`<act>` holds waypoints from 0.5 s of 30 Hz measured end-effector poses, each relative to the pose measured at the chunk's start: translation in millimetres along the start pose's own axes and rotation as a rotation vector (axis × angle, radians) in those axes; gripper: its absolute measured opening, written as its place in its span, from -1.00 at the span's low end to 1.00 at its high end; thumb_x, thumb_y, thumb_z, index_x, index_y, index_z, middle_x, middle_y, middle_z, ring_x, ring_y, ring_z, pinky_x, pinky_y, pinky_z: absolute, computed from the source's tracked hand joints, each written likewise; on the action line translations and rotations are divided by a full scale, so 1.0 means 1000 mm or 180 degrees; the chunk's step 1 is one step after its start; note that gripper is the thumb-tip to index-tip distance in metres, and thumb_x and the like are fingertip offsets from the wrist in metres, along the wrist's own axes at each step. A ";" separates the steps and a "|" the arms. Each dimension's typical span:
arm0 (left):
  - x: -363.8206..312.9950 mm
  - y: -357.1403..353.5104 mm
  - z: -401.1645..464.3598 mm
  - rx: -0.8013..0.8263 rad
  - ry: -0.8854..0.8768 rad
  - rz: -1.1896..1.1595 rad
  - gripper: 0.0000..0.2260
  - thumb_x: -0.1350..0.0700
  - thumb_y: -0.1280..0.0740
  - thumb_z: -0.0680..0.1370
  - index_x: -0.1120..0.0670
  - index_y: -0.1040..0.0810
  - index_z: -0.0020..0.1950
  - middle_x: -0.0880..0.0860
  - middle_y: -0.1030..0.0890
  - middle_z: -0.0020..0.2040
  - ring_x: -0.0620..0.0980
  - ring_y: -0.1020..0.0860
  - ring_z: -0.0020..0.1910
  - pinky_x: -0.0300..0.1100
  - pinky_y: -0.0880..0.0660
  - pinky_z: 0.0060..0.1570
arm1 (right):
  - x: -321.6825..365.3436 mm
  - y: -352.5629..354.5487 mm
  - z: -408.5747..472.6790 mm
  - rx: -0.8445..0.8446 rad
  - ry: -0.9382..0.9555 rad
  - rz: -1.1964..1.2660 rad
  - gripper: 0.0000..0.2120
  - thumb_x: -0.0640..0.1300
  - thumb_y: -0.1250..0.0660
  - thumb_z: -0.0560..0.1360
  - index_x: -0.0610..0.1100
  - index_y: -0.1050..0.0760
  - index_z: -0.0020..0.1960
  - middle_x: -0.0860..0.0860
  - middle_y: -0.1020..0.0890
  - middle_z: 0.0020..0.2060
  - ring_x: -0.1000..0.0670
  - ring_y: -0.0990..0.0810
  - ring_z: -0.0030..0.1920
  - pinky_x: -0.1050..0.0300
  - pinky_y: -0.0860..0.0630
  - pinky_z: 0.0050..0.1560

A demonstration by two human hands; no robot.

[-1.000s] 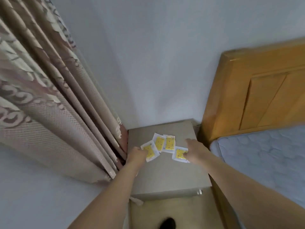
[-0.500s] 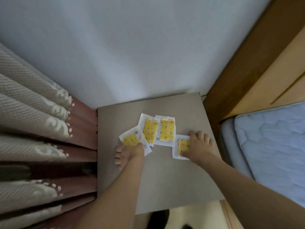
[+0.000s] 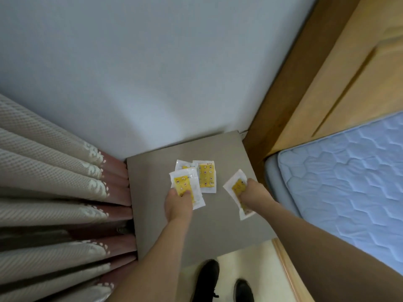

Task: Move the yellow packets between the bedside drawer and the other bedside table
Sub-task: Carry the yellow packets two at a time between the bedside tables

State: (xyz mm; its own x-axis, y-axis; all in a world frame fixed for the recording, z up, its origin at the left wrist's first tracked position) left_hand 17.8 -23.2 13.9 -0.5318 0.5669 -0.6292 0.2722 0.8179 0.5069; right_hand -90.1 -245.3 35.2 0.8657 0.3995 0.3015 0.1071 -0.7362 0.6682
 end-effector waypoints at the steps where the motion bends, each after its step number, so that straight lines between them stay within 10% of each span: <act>1: -0.018 0.005 -0.016 0.0095 -0.0134 -0.0032 -0.96 0.16 -0.31 0.50 0.08 -0.55 -0.11 0.04 -0.62 -0.16 0.08 -0.57 -0.18 -0.14 -0.47 -0.19 | 0.002 0.020 -0.018 -0.0096 -0.0029 0.0235 -0.72 -0.06 -0.23 0.55 -0.20 -0.41 0.18 -0.15 -0.55 0.10 -0.18 -0.55 0.11 0.02 -0.48 0.01; 9: -0.159 -0.009 -0.159 0.0991 -0.1310 0.0303 -0.93 0.14 -0.30 0.53 0.08 -0.53 -0.14 0.04 -0.60 -0.21 0.12 -0.55 -0.18 -0.07 -0.46 -0.19 | -0.046 0.169 -0.174 -0.1372 -0.0334 0.2123 -0.94 -0.25 -0.18 0.52 -0.15 -0.41 -0.05 -0.04 -0.51 -0.15 0.00 -0.53 -0.16 0.14 -0.44 -0.25; 15: -0.208 -0.087 -0.314 0.1772 -0.2432 0.0619 -0.94 0.14 -0.29 0.56 0.05 -0.55 -0.08 -0.01 -0.63 -0.12 0.03 -0.58 -0.12 -0.13 -0.46 -0.22 | -0.183 0.218 -0.289 -0.2541 -0.0847 0.3101 -0.93 -0.20 -0.26 0.50 -0.14 -0.44 -0.02 -0.12 -0.59 -0.08 -0.14 -0.60 -0.07 -0.08 -0.59 -0.05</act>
State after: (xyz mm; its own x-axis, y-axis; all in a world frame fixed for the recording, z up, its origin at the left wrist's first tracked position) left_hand -147.4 -243.3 285.9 0.1748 0.4476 -0.8770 0.7462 0.5209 0.4146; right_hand -366.6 -321.1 322.8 0.5014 -0.3042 0.8100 -0.8620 -0.0954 0.4978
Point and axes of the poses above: each hand's wrist, its own z-axis towards the middle knuckle, its own y-axis out of the back of the hand, x = y × z, the point moved 6 cm from there along z, towards the middle knuckle
